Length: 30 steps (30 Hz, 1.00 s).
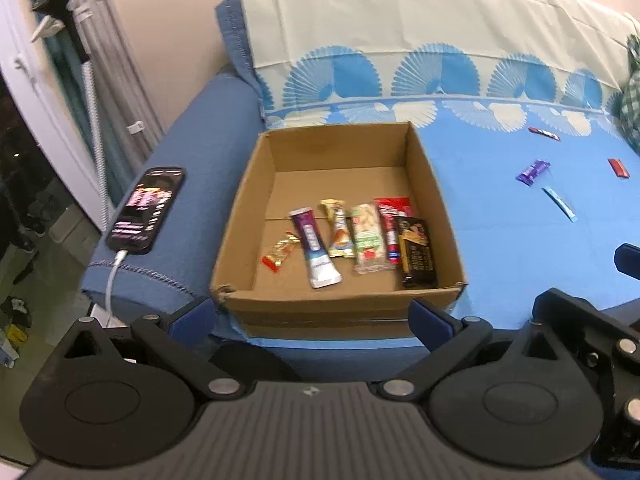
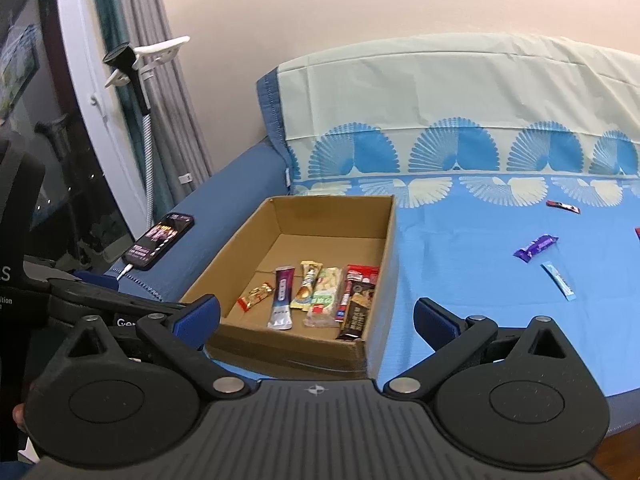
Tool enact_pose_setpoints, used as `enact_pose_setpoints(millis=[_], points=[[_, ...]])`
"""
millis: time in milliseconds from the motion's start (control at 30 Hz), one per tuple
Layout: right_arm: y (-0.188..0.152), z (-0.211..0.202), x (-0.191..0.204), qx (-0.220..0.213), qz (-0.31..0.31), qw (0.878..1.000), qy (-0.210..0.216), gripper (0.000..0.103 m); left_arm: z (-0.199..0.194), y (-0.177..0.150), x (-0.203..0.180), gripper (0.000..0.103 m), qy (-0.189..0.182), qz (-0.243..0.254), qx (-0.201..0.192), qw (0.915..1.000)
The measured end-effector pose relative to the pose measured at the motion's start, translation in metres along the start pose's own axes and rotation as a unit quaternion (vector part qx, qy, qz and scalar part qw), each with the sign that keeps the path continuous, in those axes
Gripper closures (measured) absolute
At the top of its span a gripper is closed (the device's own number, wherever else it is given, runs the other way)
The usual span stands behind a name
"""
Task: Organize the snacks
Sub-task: 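Grasp the purple candy bar with the left tool while the right tool grasps the red packet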
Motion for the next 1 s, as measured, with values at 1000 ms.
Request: enact_pose_setpoints(millis=[1000], points=[[0.050,0.209,-0.670,-0.036,0.160,0.893,-0.419,0.001,0.368,0.209,-0.426,0.000,-0.193,0.174,0.070,0.9631]])
Point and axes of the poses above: each gripper's, at about its wrist camera, not at the fingertips, and z roughly the way its jaws point, x to its left, y to its top, the point moved 9 cm from there along z, roughly the way its jaws point, and after that the axes turned 3 degrees about -y, right-handed, at the moved point
